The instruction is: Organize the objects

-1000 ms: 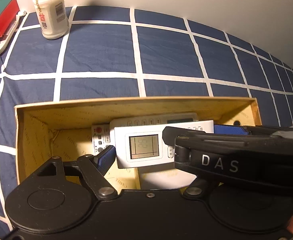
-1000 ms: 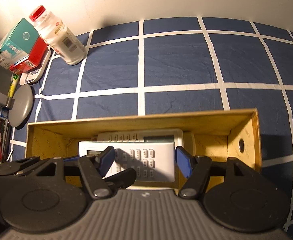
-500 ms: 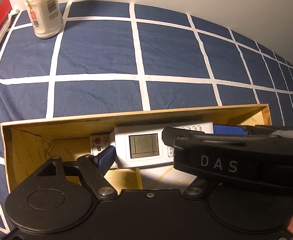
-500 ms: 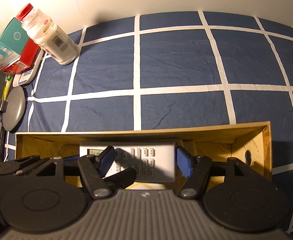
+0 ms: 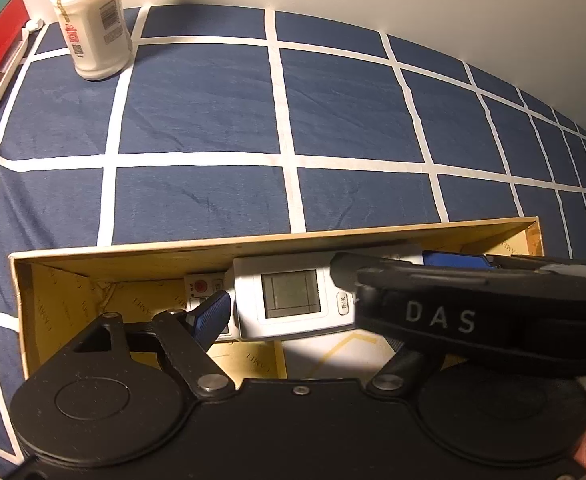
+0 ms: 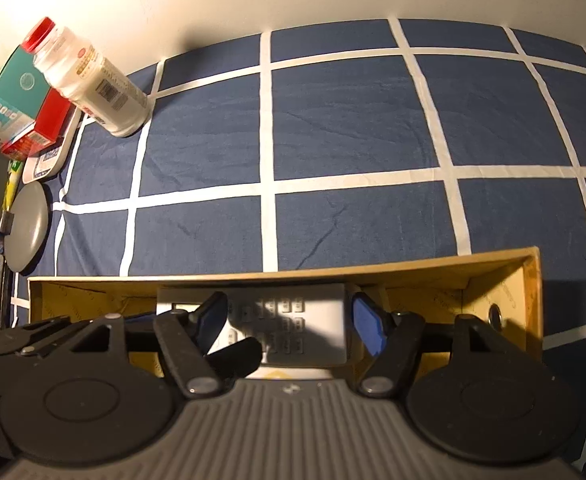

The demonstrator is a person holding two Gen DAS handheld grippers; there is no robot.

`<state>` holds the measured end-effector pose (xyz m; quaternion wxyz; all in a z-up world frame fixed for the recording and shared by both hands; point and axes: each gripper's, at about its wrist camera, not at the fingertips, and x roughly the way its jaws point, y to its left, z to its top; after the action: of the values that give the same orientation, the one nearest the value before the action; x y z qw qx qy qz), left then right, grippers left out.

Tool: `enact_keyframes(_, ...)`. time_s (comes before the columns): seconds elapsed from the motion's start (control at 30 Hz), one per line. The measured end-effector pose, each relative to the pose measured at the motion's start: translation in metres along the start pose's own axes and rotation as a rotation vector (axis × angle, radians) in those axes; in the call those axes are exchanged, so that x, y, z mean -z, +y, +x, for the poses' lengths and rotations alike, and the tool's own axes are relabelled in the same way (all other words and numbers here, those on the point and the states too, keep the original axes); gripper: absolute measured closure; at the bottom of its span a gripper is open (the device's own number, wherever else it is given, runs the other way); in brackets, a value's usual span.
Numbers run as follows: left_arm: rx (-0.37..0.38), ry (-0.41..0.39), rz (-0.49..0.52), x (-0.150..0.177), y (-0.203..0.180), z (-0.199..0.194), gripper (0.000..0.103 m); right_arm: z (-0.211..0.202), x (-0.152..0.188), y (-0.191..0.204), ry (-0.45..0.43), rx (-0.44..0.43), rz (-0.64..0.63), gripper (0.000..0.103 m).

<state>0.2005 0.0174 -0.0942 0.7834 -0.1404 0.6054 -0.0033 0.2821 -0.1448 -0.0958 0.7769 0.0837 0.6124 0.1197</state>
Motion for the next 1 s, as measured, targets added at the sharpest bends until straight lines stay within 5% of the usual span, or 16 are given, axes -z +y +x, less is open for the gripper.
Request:
enact_keyframes(0.6,-0.102,-0.030,-0.024,0.055,-0.005,-0.058,0.021,-0.064,0.039,-0.011,-0.035,-0.011,-0.055,0.029)
enact_keyframes(1.0,-0.151,-0.099,-0.020,0.095,-0.011,-0.100,0.011,-0.118,0.085,-0.027,-0.095,0.033,-0.072,0.012)
